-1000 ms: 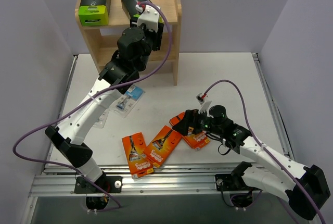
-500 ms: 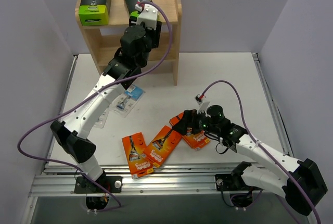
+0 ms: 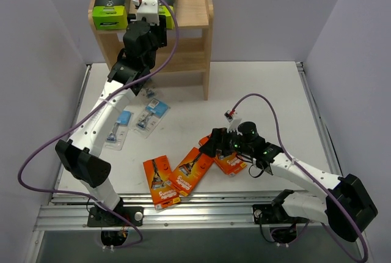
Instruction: Place and organize the shaving razors onto the shelf
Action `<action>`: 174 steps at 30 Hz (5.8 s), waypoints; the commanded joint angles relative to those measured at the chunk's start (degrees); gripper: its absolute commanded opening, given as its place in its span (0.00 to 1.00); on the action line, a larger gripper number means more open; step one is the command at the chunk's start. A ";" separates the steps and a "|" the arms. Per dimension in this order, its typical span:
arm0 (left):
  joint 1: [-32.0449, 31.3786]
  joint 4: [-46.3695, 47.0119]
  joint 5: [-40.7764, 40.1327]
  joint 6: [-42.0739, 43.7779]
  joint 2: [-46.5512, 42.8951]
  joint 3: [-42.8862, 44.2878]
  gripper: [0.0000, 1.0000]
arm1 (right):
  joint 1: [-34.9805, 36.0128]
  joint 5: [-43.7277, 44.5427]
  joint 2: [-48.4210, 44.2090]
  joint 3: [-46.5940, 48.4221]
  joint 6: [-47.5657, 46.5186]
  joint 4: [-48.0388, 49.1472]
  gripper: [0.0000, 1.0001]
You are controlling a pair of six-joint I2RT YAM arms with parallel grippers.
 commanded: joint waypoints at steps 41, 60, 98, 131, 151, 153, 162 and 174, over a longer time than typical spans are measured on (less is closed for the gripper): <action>-0.98 -10.99 14.58 9.34 17.31 42.34 0.96 | -1.97 -5.32 4.32 -0.83 -0.73 5.06 1.00; 3.50 -7.29 13.70 13.31 27.42 49.38 0.94 | -4.95 -7.96 9.77 -2.15 -0.47 7.87 1.00; 1.75 -2.29 -8.27 24.37 28.57 41.74 0.78 | -5.66 -9.45 13.55 -2.50 1.37 11.04 1.00; 5.61 0.35 -9.59 23.84 22.94 33.04 0.85 | -5.66 -9.89 16.81 -2.58 3.83 14.55 1.00; 6.76 -1.41 -5.29 21.12 19.61 32.07 0.94 | -5.48 -9.36 16.72 -2.76 5.15 15.17 1.00; 6.32 -1.50 -4.15 21.12 19.08 31.72 0.94 | -5.57 -9.54 16.28 -2.85 5.24 14.73 1.00; 5.00 -2.20 -2.12 19.10 18.02 32.51 0.94 | -5.40 -9.89 15.22 -3.55 5.41 14.55 1.00; 4.30 -4.48 0.16 17.08 18.81 36.46 0.94 | -5.40 -10.15 13.38 -4.69 5.50 14.20 1.00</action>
